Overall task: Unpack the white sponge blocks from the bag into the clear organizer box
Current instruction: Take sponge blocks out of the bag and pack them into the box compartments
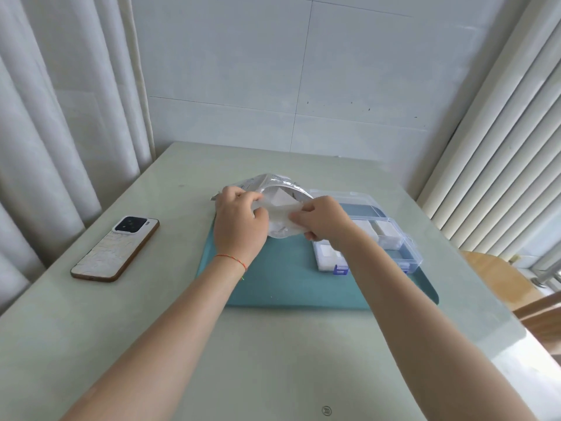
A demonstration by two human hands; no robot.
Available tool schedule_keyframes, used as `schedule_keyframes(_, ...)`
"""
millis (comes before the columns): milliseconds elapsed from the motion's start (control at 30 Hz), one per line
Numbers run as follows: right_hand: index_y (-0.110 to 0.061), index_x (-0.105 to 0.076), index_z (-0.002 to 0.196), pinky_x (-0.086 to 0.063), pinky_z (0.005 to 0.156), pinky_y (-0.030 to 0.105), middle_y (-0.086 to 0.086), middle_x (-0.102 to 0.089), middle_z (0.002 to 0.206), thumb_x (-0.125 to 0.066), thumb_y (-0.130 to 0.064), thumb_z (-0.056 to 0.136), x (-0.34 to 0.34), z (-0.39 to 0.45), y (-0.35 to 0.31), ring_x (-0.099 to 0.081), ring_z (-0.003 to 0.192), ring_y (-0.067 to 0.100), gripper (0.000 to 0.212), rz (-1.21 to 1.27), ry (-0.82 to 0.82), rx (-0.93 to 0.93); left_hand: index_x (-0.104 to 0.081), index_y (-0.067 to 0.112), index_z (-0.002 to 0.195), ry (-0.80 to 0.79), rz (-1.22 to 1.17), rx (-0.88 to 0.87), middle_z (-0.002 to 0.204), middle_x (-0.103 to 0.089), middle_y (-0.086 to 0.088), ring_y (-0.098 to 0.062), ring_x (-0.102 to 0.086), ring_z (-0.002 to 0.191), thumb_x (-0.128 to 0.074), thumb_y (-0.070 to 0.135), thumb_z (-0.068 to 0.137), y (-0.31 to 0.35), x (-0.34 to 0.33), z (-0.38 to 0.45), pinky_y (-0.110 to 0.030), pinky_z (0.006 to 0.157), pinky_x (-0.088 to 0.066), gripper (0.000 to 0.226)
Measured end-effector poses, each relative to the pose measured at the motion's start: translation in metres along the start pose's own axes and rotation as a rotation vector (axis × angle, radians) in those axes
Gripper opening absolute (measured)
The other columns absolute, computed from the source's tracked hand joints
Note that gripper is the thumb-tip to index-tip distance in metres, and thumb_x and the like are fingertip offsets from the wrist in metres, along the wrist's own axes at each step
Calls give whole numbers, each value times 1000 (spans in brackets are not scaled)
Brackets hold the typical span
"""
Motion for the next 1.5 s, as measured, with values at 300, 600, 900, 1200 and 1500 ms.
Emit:
schedule_keyframes(300, -6, -61, 74, -35, 48, 22, 5, -47, 60, -69, -19, 89, 31, -19, 30, -41, 49, 18, 21, 176, -140, 8, -52, 16, 69, -152, -146, 99, 66, -56, 6, -11, -51, 63, -50, 33, 72, 17, -21, -19, -25, 57, -37, 18)
schedule_keyframes(600, -2, -66, 85, -30, 46, 19, 3, -48, 64, -66, -18, 92, 44, -32, 41, -37, 51, 15, 18, 260, -279, 77, -67, 16, 101, -404, -350, 204, 93, -68, 5, -10, -64, 77, -58, 30, 91, 35, -57, -31, -41, 71, -60, 19)
schedule_keyframes(900, -13, -66, 81, -38, 52, 19, -4, -54, 64, -60, -7, 95, 40, -36, 52, -42, 57, 15, 17, 340, -302, 125, -69, 11, 95, -460, -716, 386, 82, -73, 0, -17, -71, 72, -61, 5, 93, 27, -78, -38, -24, 56, -53, 10)
schedule_keyframes(1200, -12, -69, 84, -37, 52, 24, 1, -57, 67, -60, -8, 94, 32, -38, 52, -43, 60, 21, 14, 253, -297, 143, -69, 14, 92, -557, -796, 444, 83, -72, -1, -13, -67, 72, -60, 10, 94, 20, -87, -47, -28, 61, -56, 10)
schedule_keyframes(1500, -3, -67, 97, -38, 53, 24, 4, -56, 68, -59, -7, 94, 29, -43, 48, -43, 60, 21, 10, 213, -313, 161, -63, 8, 115, -536, -878, 460, 101, -72, -8, -20, -68, 87, -62, 4, 92, 16, -85, -48, -30, 65, -56, 24)
Point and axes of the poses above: each hand's wrist, its own z-axis towards the middle knuckle, its own x-axis out of the back of the hand, y = z × x, the point moved 8 cm from there along z, towards the middle knuckle
